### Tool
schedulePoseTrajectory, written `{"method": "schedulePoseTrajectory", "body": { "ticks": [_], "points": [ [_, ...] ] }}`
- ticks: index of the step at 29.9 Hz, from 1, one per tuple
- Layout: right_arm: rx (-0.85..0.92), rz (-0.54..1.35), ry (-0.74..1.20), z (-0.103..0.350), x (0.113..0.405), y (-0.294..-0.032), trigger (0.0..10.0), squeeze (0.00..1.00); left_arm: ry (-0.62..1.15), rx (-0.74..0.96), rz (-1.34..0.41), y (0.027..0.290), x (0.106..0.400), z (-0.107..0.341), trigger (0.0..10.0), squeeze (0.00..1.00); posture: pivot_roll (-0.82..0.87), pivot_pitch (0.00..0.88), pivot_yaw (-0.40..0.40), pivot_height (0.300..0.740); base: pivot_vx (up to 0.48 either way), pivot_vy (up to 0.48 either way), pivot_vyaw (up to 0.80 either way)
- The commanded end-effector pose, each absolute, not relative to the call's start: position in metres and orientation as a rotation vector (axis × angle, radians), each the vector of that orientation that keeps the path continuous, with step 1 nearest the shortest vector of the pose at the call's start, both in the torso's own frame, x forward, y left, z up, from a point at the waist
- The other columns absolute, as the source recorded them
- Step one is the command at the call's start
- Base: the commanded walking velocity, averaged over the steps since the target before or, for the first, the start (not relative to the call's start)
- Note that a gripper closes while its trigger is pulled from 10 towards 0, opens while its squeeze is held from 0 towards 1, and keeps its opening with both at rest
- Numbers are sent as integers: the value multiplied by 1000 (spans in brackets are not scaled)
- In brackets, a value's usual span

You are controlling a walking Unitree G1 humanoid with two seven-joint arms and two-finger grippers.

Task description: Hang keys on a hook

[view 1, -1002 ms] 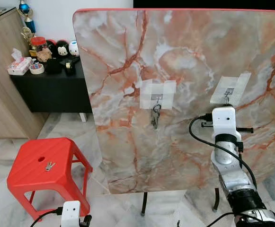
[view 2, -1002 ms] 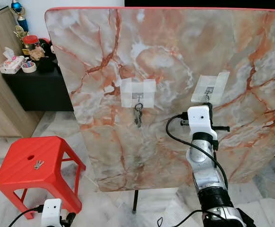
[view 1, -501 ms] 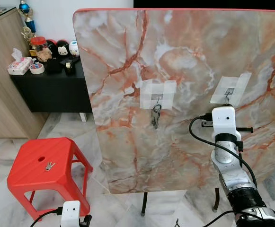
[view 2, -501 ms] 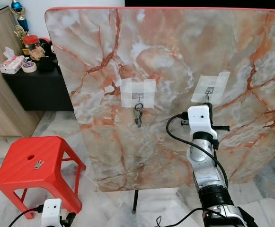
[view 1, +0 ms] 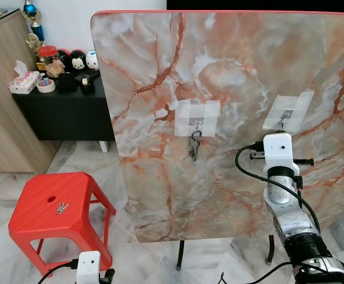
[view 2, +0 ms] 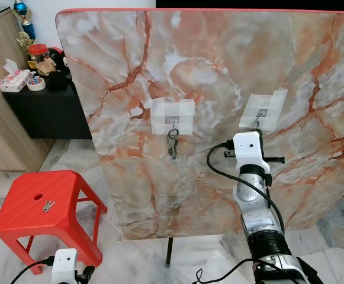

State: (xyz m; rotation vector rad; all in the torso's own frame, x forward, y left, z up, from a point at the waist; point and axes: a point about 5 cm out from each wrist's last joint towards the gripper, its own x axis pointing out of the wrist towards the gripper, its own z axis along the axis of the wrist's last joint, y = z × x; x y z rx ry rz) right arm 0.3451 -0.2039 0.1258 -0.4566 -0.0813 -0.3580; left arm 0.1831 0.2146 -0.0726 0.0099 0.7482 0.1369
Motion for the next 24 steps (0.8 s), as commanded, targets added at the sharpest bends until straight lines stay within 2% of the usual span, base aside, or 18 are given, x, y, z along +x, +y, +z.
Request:
{"method": "schedulePoseTrajectory", "body": {
  "ticks": [1, 2, 8, 15, 16, 17, 18, 21, 24],
  "points": [
    [-446, -352, -91, 130, 348, -204, 10000, 365, 757, 8, 142, 214, 180, -74, 10000, 0, 64, 0, -51, 740, 0, 0, 0],
    [-442, -348, -94, 130, 348, -203, 10000, 761, 758, 8, 141, 214, 180, -74, 10000, 0, 64, 0, -51, 740, 0, 0, 0],
    [-397, -294, -121, 130, 347, -196, 10000, 749, 760, 7, 138, 213, 180, -75, 10000, 0, 63, 0, -51, 740, 0, 0, 0],
    [-326, -175, -164, 128, 340, -181, 10000, 690, 764, 6, 138, 213, 179, -75, 10000, 0, 60, 0, -52, 740, 0, 0, 0],
    [-301, -150, -166, 127, 339, -178, 10000, 125, 764, 7, 137, 213, 179, -75, 10000, 0, 60, 0, -52, 740, 0, 0, 0],
    [-285, -133, -167, 126, 338, -177, 10000, 125, 764, 7, 137, 213, 179, -75, 10000, 0, 60, 0, -52, 740, 0, 0, 0],
    [-273, -123, -167, 126, 337, -176, 10000, 0, 764, 7, 137, 213, 179, -75, 10000, 0, 60, 0, -52, 740, 0, 0, 0],
    [-228, -85, -134, 114, 330, -176, 10000, 0, 765, 7, 135, 213, 179, -75, 10000, 0, 58, 0, -55, 740, 0, 0, 0],
    [-181, -92, 1, 87, 322, -180, 10000, 0, 765, 6, 133, 212, 179, -75, 10000, 0, 58, 0, -55, 740, 0, 0, 0]
  ]
}}
